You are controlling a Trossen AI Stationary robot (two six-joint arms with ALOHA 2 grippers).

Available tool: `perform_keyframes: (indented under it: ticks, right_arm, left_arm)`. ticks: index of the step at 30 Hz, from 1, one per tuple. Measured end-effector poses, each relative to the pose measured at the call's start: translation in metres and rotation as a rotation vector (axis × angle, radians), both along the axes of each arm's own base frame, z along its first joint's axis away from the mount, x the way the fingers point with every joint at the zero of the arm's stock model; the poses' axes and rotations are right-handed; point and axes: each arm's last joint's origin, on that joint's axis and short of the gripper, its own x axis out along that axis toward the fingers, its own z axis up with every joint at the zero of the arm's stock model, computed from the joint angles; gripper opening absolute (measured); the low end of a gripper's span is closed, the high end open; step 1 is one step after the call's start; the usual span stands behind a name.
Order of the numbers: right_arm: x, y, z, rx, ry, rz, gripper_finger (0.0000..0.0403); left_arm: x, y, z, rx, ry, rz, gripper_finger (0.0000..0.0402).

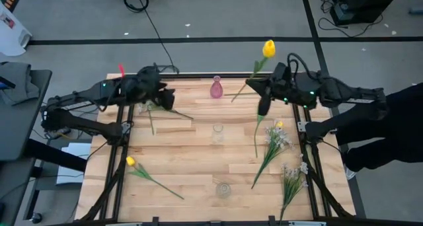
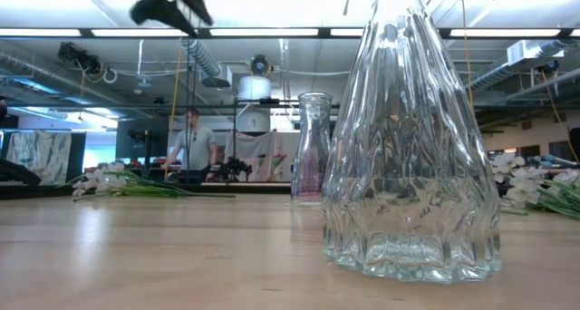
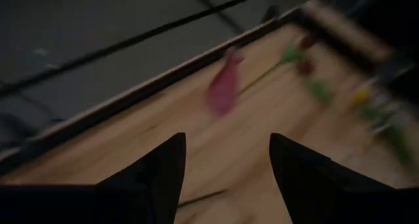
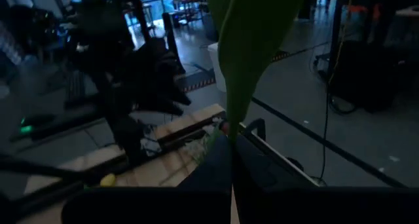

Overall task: Sort flowers into vase by color
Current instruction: Put the bottom yellow flower into the pink transparent vase

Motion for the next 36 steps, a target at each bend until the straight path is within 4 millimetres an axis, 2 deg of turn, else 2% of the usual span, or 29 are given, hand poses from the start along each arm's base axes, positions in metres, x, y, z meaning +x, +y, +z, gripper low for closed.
perform_keyframes:
  ticks: [3,6,9,13,18,21,26,36]
  right_arm:
    - [0.015,-0.004,-0.005,0.0,0.004,0.016,0.0006]
    - [0.033,-0.009,-0.015,-0.011,-0.014,0.052,0.0006]
    - [0.05,-0.014,-0.031,-0.005,-0.092,0.105,0.0006]
    - [0.062,-0.022,-0.058,0.032,-0.19,0.124,0.0006]
    - [0.057,-0.032,-0.096,0.075,-0.15,0.041,0.0006]
    - [0.05,-0.038,-0.106,0.078,-0.133,0.017,0.0006]
    - [0.043,-0.039,-0.105,0.105,-0.136,0.063,0.0006]
    - [0.035,-0.021,-0.11,0.163,-0.035,0.143,0.0006]
  left_arm:
    - [-0.003,-0.005,-0.005,0.006,0.081,-0.018,0.0225]
    - [-0.001,-0.005,-0.006,-0.016,0.08,-0.04,0.0225]
    - [0.002,-0.006,-0.005,-0.064,0.029,-0.08,0.0225]
    - [0.003,-0.007,-0.005,-0.063,0.043,-0.135,0.0225]
    - [-0.001,-0.008,-0.009,-0.077,0.107,-0.146,0.0225]
    - [-0.001,-0.008,-0.008,-0.078,0.098,-0.144,0.0225]
    - [0.002,-0.007,-0.006,-0.068,0.057,-0.145,0.0225]
    - [0.011,-0.006,-0.003,-0.053,0.002,-0.142,0.0225]
